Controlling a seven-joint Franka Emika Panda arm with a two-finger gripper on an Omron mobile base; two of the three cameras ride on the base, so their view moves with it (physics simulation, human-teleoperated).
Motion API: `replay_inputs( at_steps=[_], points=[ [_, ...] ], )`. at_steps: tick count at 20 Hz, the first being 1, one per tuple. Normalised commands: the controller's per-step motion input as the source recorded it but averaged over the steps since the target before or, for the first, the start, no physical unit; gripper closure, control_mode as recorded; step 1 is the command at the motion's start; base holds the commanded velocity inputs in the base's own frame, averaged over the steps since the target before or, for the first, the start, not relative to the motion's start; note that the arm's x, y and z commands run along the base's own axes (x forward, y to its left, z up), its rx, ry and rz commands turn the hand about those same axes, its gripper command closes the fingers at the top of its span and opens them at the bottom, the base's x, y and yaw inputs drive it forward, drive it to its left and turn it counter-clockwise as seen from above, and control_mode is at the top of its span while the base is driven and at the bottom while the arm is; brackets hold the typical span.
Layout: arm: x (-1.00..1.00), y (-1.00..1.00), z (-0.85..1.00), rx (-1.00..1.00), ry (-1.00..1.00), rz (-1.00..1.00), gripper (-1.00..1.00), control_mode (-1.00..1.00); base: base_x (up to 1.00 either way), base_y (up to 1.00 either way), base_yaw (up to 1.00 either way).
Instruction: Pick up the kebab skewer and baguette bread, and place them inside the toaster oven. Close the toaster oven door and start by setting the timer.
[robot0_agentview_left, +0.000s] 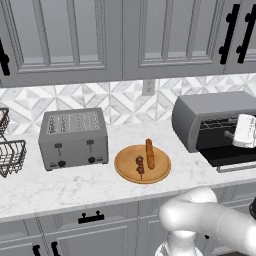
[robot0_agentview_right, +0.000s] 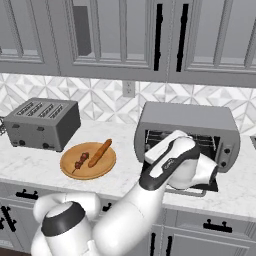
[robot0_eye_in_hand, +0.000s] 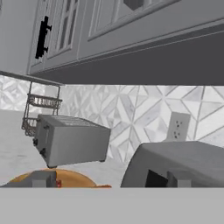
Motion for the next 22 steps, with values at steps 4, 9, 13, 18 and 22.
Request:
replay_inputs(
  at_steps=[4, 9, 13, 18, 22],
  points=[
    [0.24, -0.29, -0.20, 0.00, 0.00, -0.23, -1.00, -1.00, 0.00, 0.00, 0.00],
    [0.07, -0.44, -0.20, 0.00, 0.00, -0.10, -1.00, -1.00, 0.00, 0.00, 0.00],
    [0.04, -0.07, -0.23, 0.00, 0.00, -0.07, -1.00, -1.00, 0.00, 0.00, 0.00],
    [0.31, 0.00, -0.19, 0.04, 0.02, -0.04, -1.00, -1.00, 0.00, 0.00, 0.00],
    [0.66, -0.01, -0.04, 0.11, 0.13, -0.09, -1.00, -1.00, 0.00, 0.00, 0.00]
  ],
)
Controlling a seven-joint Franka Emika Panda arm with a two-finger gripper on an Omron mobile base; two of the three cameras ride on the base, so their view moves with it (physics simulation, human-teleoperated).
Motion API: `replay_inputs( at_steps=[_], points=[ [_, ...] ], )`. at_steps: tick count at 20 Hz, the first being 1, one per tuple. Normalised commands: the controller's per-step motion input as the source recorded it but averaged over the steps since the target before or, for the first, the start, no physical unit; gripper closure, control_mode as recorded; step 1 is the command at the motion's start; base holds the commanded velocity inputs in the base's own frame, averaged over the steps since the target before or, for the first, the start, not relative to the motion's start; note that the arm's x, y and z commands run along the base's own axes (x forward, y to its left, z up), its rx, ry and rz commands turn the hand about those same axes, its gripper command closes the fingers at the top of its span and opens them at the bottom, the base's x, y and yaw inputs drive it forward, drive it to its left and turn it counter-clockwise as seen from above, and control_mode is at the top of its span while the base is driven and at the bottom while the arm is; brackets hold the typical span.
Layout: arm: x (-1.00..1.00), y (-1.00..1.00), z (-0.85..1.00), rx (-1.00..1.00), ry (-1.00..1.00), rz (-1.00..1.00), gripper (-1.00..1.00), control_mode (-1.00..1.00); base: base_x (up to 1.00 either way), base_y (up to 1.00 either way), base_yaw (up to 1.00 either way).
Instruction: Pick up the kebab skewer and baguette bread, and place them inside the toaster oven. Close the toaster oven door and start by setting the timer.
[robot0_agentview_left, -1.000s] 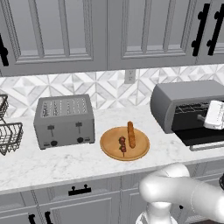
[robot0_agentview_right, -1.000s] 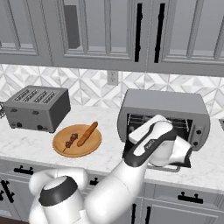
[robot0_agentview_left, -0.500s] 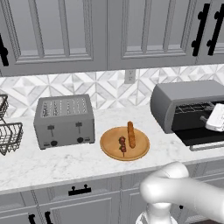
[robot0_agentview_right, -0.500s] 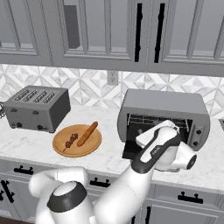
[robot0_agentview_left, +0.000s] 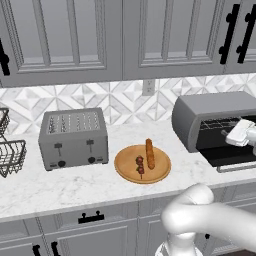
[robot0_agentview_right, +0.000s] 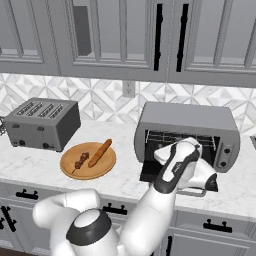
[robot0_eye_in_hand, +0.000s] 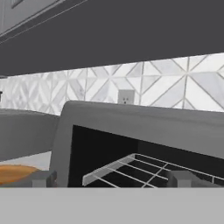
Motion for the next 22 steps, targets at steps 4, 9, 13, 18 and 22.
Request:
replay_inputs(
  at_steps=[4, 9, 13, 18, 22],
  points=[
    [0.48, -0.01, -0.16, 0.09, 0.10, -0.08, -1.00, -1.00, 0.00, 0.00, 0.00],
    [0.32, 0.00, -0.29, 0.07, 0.11, -0.09, -1.00, -1.00, 0.00, 0.00, 0.00],
    [0.36, -0.04, -0.15, 0.05, 0.08, -0.09, -1.00, -1.00, 0.00, 0.00, 0.00],
    [0.33, -0.21, -0.11, 0.00, 0.01, -0.05, -1.00, -1.00, 0.00, 0.00, 0.00],
    [0.37, -0.24, -0.24, 0.00, 0.00, -0.03, -1.00, -1.00, 0.00, 0.00, 0.00]
  ],
)
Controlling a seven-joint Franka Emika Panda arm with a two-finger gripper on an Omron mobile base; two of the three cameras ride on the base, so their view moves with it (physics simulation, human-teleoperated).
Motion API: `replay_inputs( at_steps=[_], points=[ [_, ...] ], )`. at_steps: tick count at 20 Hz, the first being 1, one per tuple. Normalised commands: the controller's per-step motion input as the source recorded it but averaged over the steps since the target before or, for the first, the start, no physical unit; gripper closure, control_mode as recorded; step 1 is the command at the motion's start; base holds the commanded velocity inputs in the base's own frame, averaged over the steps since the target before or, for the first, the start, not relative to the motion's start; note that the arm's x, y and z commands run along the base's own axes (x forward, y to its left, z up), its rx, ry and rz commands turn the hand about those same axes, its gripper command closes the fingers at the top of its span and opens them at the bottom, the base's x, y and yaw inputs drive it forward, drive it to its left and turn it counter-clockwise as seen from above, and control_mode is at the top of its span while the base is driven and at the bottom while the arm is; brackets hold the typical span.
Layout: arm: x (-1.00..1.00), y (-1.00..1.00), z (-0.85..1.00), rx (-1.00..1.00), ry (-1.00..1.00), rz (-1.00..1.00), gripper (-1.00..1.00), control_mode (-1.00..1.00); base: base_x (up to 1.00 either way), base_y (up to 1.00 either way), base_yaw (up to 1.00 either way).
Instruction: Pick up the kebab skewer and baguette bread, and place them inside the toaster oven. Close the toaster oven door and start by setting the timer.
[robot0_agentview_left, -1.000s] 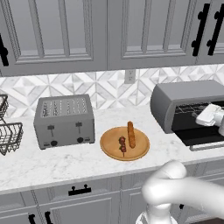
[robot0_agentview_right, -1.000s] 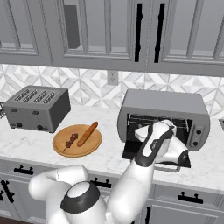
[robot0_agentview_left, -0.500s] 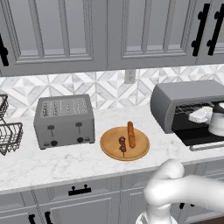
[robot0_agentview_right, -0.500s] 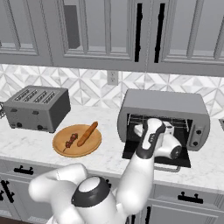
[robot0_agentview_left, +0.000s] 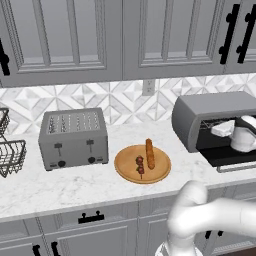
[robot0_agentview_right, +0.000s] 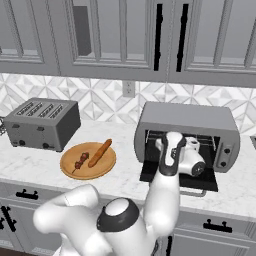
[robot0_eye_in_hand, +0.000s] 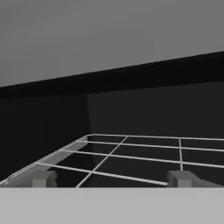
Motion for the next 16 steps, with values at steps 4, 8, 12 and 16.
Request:
replay_inputs(
  at_steps=[4, 8, 12, 16],
  points=[
    [0.41, -0.22, -0.34, 0.00, 0.00, -0.01, -1.00, -1.00, 0.00, 0.00, 0.00],
    [0.11, -0.34, -0.44, 0.00, 0.00, 0.00, -1.00, -1.00, 0.00, 0.00, 0.00],
    [-0.05, -0.42, -0.52, 0.00, 0.04, -0.01, -1.00, -1.00, 0.00, 0.00, 0.00],
    [-0.35, -0.56, -0.70, 0.00, 0.12, -0.02, -1.00, -1.00, 0.00, 0.00, 0.00]
  ],
)
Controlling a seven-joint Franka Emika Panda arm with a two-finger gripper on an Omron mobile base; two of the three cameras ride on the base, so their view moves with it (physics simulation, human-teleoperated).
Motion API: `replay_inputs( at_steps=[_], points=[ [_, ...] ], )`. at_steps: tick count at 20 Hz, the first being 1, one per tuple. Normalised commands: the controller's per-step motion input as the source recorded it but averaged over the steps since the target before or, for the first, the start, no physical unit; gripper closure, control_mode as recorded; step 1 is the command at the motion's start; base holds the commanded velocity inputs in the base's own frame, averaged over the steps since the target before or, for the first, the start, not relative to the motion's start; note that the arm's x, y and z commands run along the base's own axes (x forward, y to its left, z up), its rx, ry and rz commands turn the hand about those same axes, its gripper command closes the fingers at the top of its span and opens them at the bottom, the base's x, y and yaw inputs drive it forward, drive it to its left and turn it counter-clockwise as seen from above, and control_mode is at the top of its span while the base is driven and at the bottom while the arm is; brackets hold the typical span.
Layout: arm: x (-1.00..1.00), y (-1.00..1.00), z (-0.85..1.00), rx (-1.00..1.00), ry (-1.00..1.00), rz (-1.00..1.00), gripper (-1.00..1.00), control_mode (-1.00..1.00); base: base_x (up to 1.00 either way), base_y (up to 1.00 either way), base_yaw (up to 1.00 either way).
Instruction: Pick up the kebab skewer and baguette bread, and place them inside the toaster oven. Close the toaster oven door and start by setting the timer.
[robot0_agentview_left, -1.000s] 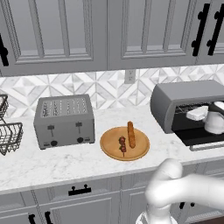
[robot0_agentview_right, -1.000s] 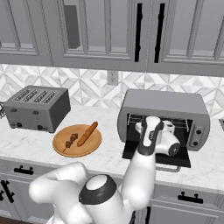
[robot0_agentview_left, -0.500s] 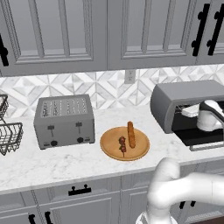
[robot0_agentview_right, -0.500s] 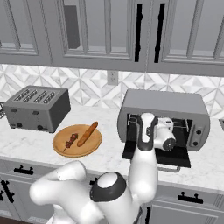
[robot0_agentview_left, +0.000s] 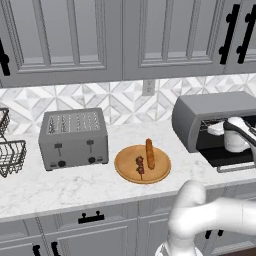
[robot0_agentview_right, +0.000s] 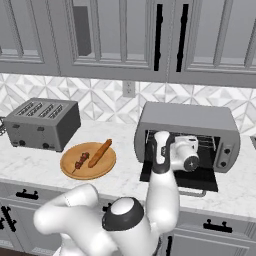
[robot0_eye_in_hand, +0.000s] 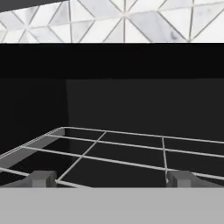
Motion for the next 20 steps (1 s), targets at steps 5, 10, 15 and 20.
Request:
replay_inputs(
  at_steps=[5, 10, 15, 20],
  points=[
    [-0.70, -0.56, -0.86, 0.00, 0.23, -0.03, -1.00, -1.00, 0.00, 0.00, 0.00],
    [-0.88, -0.41, -0.98, -0.01, 0.25, -0.08, -1.00, -1.00, 0.00, 0.00, 0.00],
    [-1.00, -0.25, -1.00, -0.06, 0.23, -0.11, -1.00, -1.00, 0.00, 0.00, 0.00],
    [-0.96, -0.15, -1.00, -0.14, 0.42, -0.13, -1.00, -1.00, 0.00, 0.00, 0.00]
  ],
)
